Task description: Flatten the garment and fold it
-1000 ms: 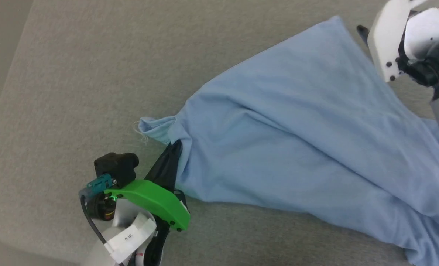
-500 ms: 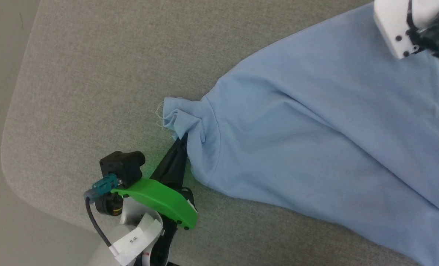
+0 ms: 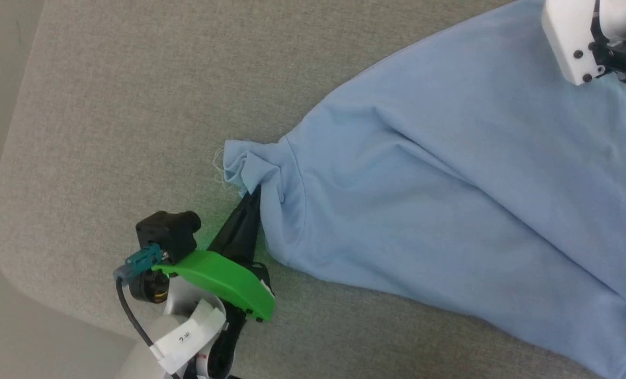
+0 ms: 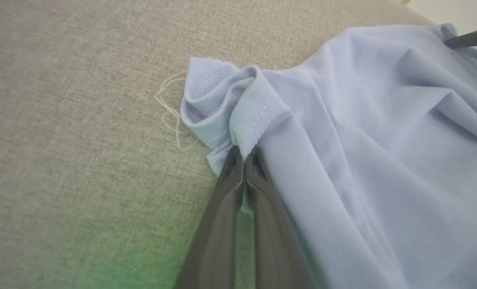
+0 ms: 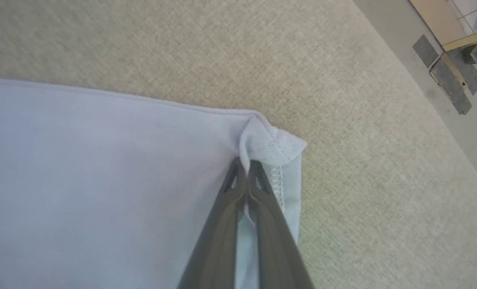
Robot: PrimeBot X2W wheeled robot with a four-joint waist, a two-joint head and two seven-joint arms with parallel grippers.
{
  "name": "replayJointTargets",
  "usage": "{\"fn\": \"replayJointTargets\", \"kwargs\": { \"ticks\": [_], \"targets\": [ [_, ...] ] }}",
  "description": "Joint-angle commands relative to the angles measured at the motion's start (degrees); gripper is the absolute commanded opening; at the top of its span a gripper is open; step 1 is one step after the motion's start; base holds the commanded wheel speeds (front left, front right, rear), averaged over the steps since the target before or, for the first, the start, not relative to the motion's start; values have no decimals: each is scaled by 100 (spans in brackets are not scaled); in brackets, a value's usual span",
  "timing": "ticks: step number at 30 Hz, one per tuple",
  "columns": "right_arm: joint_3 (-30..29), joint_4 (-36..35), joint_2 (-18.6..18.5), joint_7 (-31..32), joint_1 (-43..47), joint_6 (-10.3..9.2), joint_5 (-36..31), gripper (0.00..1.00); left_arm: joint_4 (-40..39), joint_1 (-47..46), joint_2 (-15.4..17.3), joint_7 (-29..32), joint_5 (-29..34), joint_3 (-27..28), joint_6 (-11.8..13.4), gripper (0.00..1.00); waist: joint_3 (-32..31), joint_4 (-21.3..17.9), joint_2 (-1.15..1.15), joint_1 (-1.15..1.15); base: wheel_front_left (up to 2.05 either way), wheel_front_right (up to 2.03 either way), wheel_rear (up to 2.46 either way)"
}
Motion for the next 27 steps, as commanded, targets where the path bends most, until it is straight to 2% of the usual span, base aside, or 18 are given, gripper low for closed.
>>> {"fn": "replayJointTargets", "kwargs": {
  "ticks": [1,7,13,19,27],
  "targets": [
    [-88,66,-62,-106,222,-10,-28,0,71,-108,47,35,-14,5,9,0,-155,-127,0,0,0,0,0],
    [-465,-176,73,-941,439,-10,180,0,122,-75,217,98,-7,100,54,0,-700,-525,0,0,0,0,0],
    [-773,-636,15,-1728,1086,-10,555,0,132,24,402,221,-36,223,142,0,-1365,-983,0,0,0,0,0],
    [-1162,-1286,-78,-2199,2302,-10,962,0,65,329,564,320,-102,387,325,0,-1939,-1435,0,0,0,0,0],
    [-1943,-2210,231,-2395,4370,-10,1444,0,-70,725,672,374,-225,524,474,0,-2360,-1777,0,0,0,0,0]
  ]
}}
